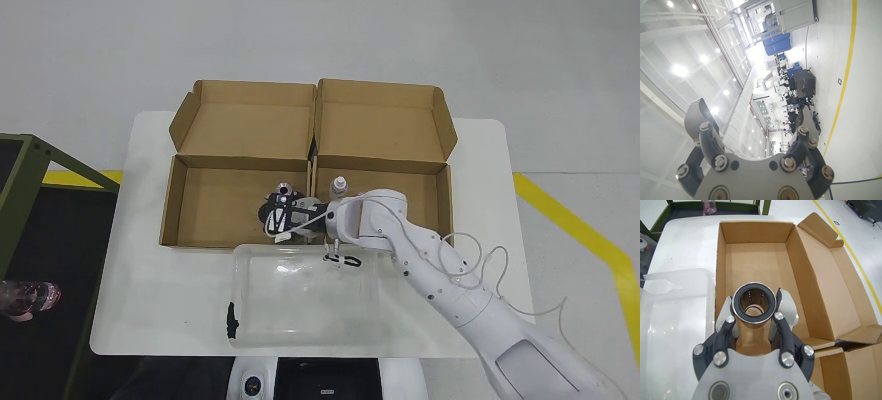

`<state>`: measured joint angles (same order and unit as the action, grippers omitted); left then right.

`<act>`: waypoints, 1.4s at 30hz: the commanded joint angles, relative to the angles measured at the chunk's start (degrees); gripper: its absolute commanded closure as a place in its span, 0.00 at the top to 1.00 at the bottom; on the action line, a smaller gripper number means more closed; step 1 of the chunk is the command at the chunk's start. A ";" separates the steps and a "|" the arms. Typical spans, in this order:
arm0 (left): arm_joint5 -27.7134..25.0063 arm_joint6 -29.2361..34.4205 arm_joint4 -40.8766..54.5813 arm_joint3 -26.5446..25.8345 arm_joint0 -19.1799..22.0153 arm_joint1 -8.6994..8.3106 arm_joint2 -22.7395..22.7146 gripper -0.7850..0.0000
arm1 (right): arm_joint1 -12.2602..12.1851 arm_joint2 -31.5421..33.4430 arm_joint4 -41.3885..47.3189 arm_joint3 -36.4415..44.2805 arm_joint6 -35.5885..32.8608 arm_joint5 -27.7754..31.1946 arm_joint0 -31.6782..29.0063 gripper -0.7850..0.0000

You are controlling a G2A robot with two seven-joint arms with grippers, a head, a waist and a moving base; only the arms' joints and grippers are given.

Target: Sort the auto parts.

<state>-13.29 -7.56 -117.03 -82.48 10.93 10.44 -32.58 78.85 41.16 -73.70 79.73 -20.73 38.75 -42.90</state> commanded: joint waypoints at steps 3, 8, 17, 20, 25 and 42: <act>0.00 0.00 0.00 0.00 0.00 0.00 0.00 1.00 | 0.46 -0.60 0.18 -2.05 0.15 -0.34 0.58 0.00; 0.00 0.00 0.00 0.00 0.00 0.00 0.00 1.00 | 1.05 -1.38 0.02 -4.18 -0.02 -1.43 0.97 0.00; 0.00 0.00 0.00 0.00 0.00 0.00 0.00 1.00 | 1.83 -1.98 0.00 -6.50 -0.19 -1.98 1.65 0.19; 0.00 0.00 0.00 0.00 0.00 0.00 0.00 1.00 | 2.03 -2.11 0.05 -7.06 -0.58 -1.75 1.83 0.28; 0.00 0.00 0.00 0.00 0.00 0.00 0.00 1.00 | 2.31 -2.22 -0.07 -7.64 -0.97 -1.74 1.97 0.32; 0.00 0.00 0.00 0.00 0.00 0.00 0.00 1.00 | 2.55 -1.11 -1.22 -4.61 -1.24 -1.66 1.47 0.61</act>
<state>-13.29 -7.56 -117.03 -82.48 10.93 10.44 -32.58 81.43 39.84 -74.85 74.55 -22.01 37.07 -41.38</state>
